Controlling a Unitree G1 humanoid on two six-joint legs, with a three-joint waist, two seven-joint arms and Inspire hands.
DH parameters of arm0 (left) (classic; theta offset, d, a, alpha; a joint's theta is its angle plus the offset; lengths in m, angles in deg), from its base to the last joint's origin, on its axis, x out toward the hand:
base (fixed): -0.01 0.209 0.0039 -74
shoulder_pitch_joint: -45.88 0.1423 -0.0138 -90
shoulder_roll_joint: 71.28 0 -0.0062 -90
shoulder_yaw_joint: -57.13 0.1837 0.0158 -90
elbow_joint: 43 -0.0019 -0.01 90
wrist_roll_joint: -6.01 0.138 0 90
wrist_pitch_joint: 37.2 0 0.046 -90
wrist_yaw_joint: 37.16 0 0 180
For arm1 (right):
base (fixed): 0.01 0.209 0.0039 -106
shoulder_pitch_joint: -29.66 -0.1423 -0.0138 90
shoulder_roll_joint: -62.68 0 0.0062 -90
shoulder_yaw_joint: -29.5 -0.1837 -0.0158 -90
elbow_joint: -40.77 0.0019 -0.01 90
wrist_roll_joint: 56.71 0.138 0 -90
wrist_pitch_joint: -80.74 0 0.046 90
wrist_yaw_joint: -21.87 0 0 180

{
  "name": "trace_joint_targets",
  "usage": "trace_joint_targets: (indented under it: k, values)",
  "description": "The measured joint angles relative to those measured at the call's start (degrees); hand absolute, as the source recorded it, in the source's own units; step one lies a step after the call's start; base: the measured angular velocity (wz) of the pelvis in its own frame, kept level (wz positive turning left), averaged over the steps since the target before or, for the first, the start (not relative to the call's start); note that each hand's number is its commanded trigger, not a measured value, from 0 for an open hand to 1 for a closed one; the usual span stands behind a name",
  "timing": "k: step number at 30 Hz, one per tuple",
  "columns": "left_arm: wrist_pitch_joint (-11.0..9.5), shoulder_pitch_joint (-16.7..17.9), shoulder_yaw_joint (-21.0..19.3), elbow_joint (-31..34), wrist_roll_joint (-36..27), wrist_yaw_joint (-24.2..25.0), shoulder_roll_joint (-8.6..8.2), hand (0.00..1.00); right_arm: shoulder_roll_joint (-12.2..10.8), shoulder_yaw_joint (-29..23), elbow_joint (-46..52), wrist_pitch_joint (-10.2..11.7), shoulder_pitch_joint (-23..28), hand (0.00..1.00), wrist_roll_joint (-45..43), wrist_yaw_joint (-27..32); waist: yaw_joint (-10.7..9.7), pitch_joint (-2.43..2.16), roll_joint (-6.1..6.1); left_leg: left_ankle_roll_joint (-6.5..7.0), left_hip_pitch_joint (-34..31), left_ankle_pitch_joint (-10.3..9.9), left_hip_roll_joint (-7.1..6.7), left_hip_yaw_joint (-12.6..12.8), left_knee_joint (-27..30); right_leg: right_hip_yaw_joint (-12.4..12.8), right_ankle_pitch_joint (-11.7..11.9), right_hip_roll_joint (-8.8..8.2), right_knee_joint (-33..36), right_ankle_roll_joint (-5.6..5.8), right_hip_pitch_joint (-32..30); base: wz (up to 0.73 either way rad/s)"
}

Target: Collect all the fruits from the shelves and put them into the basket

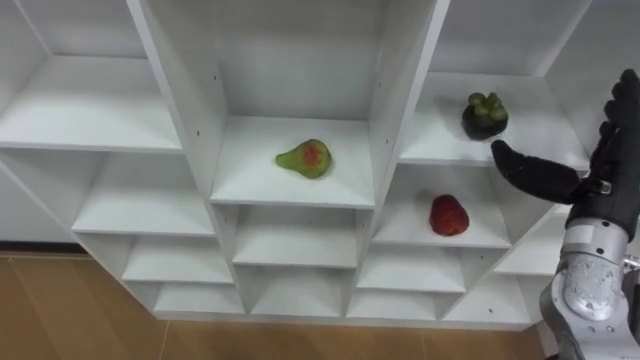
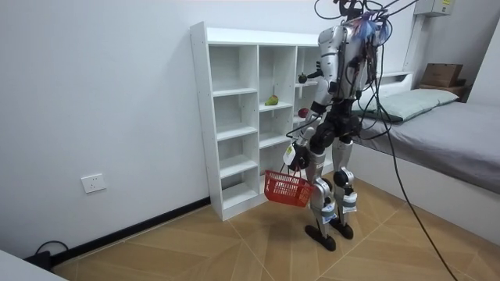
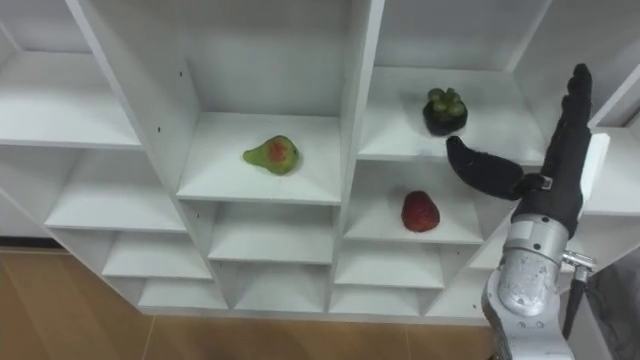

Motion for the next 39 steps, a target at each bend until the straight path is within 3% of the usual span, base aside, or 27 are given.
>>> trace_joint_targets:
  k: [7, 12, 21, 29, 33, 39]
  values:
    - [0.0, 0.8, -2.3, 2.4, 0.1, 1.1, -0.01, 1.0, 0.1, -0.7, -1.3, 0.0, -3.5, 0.0, -2.0, -1.8, 0.2, 0.02, -0.26, 0.0, 0.0, 0.0, -0.04, -0.3, 0.3, -0.1, 0.0, 0.02, 0.0, 0.0, 0.1, 0.02]
    - [0.0, 1.0, -3.8, 3.2, 1.2, 1.3, -0.02, 1.0, 1.5, -0.6, -1.3, -0.2, -4.4, 0.0, -2.4, -3.1, 0.7, 0.1, -1.27, 0.0, 0.1, 0.0, -0.07, -0.7, 0.4, 0.0, 0.0, 0.05, 0.0, 0.0, 0.4, 0.04]
    - [1.0, 1.4, -3.9, 3.9, 1.2, 1.3, -0.04, 1.0, 2.3, -0.6, -3.3, -2.5, -5.8, 0.0, -2.4, -4.9, 1.6, 0.55, -2.27, 0.0, -0.1, 0.0, -0.12, -0.8, 0.8, -0.2, 0.0, 0.0, -0.1, 0.0, 0.5, 0.0]
    - [1.7, 1.3, -3.9, 3.9, 1.1, 1.7, -0.06, 1.0, 2.3, -0.5, -4.1, -3.7, -8.1, 0.0, -2.4, -5.9, 1.9, 0.41, -2.06, -0.01, -0.5, 0.0, -0.17, -0.9, 0.8, -0.7, 0.0, -0.05, 0.0, 0.01, 0.3, 0.0]
    - [2.0, 1.2, -3.9, 3.9, 1.1, 1.8, -0.06, 1.0, 2.3, -0.4, -6.2, -4.1, -9.5, 0.0, -2.4, -7.6, 1.9, -0.03, -1.97, -0.01, -0.4, 0.0, -0.17, -0.9, 0.9, -0.7, 0.0, -0.05, 0.0, 0.01, 0.3, 0.0]
    - [2.5, 1.5, -4.0, 3.9, 1.1, 1.9, -0.11, 1.0, 2.3, -0.3, -7.9, -5.5, -9.5, 0.0, -2.4, -8.9, 1.9, -0.21, -1.82, 0.02, 0.0, 0.1, -0.27, -1.5, 0.9, -0.9, 0.0, -0.09, -0.1, 0.01, 0.9, 0.05]
